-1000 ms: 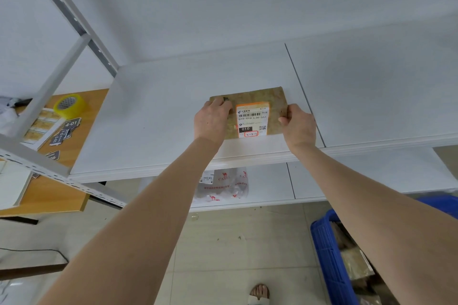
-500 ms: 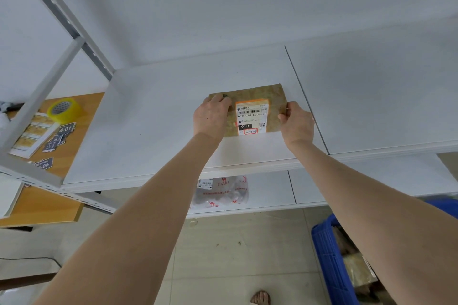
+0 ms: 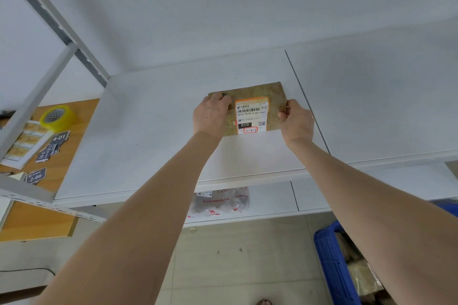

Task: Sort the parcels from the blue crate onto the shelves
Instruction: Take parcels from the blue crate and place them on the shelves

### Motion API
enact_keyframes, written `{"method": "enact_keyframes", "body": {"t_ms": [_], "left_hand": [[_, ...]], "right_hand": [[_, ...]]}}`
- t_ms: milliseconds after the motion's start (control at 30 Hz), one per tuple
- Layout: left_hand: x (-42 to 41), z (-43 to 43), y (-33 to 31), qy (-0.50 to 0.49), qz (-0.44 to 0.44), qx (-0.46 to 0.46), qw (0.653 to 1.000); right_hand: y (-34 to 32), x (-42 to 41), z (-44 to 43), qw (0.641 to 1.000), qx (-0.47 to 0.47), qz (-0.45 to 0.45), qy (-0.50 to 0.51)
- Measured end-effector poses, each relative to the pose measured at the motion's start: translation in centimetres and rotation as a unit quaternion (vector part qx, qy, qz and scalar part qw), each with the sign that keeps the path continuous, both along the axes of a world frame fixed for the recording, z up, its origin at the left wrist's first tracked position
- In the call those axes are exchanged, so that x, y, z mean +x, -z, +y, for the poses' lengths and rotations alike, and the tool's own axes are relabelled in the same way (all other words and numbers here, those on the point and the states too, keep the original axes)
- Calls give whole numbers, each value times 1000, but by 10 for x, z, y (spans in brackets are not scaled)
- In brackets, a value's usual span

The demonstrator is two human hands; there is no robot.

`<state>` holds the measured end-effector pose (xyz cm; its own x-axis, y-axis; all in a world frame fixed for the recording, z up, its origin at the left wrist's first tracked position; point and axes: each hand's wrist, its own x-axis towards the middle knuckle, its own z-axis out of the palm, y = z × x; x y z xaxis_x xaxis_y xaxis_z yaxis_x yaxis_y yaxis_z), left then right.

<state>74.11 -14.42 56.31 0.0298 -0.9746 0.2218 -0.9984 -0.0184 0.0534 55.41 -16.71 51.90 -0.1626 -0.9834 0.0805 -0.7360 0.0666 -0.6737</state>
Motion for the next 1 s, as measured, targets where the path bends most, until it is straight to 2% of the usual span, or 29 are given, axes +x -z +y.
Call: {"method": "enact_keyframes", "body": {"t_ms": [367,700,1000], "left_hand": [[1,-5,-1,3,-5,6,1000],[-9,-7,-10,-6,-71,32,997],[-15,-3,-16,-8,-100,99,990]], "right_hand": [[-2,2,-6,1000,8,1,4],[-7,3,-1,1000,18,-6,-1],[-18,1,14,993,105,9,-47]]}}
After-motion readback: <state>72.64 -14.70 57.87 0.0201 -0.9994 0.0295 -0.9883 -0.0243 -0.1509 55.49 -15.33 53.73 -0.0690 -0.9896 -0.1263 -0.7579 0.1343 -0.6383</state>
